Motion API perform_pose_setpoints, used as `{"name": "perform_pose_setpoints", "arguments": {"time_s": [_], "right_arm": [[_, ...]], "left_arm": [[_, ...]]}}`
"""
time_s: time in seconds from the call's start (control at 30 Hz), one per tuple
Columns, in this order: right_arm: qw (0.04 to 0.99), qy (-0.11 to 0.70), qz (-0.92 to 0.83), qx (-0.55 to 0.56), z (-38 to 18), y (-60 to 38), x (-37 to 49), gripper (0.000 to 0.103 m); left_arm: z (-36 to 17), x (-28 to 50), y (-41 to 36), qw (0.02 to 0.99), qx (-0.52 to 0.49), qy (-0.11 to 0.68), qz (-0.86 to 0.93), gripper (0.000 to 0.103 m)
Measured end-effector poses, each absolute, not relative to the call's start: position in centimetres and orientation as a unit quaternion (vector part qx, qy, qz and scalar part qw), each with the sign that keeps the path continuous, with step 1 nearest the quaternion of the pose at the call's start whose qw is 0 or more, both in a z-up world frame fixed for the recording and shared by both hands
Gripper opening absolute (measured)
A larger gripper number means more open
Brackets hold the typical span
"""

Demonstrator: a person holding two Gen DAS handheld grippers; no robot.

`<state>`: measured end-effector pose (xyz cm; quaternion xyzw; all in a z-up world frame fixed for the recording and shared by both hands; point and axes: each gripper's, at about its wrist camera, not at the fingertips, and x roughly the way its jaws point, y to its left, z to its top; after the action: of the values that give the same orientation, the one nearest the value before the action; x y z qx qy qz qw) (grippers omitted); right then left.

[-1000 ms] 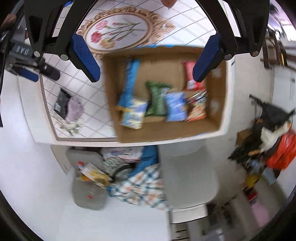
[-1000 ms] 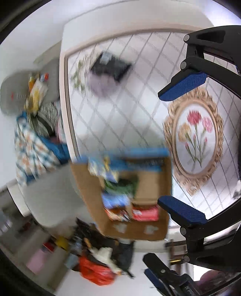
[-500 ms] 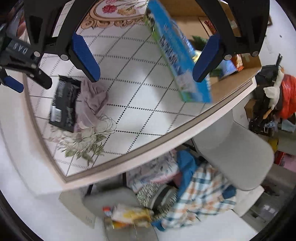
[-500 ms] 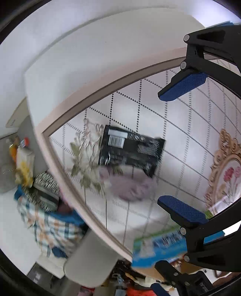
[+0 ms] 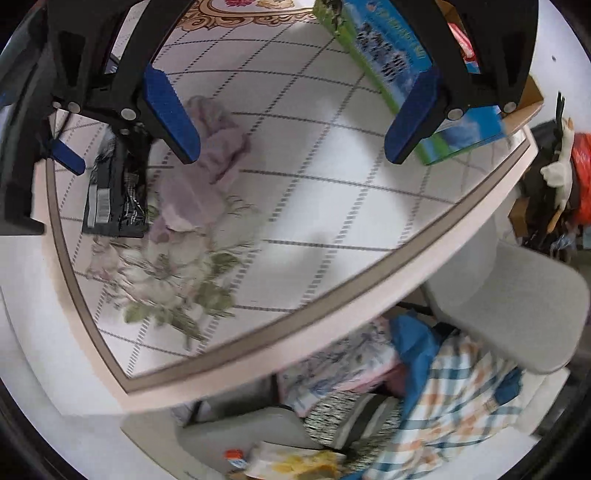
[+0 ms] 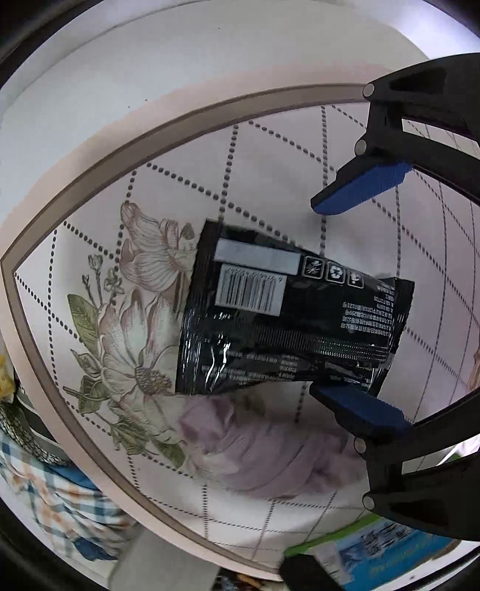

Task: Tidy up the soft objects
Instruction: 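Grasp the lavender cloth with the left gripper while the right grasps the black snack bag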

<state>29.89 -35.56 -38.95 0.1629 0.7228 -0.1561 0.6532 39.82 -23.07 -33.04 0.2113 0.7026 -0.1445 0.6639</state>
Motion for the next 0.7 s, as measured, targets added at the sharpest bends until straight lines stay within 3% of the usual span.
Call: {"name": "perform_pose_setpoints", "arguments": {"time_s": [0.1, 0.37, 0.4, 0.53, 0.7], "right_arm": [[0.647, 0.728, -0.163, 0.158, -38.5, -37.4, 28.3, 0.078], [0.624, 0.737, -0.152, 0.21, -39.2, -41.5, 26.3, 0.078], [0.622, 0.738, -0.152, 0.211, -39.3, -41.5, 26.3, 0.078], [0.618, 0.74, -0.149, 0.218, -39.9, -41.7, 26.9, 0.078], [0.614, 0.746, -0.16, 0.201, -40.7, -40.5, 28.0, 0.08]], "left_arm": [[-34.5, 39.4, -25.0, 0.646, 0.217, 0.712, -0.168, 0.102], [-39.1, 38.3, -28.3, 0.601, 0.242, 0.738, -0.189, 0.1], [-39.3, 38.4, -28.3, 0.601, 0.238, 0.74, -0.186, 0.097], [-40.1, 38.7, -28.2, 0.596, 0.233, 0.748, -0.176, 0.069], [-40.1, 38.6, -28.3, 0.599, 0.217, 0.749, -0.184, 0.054]]}}
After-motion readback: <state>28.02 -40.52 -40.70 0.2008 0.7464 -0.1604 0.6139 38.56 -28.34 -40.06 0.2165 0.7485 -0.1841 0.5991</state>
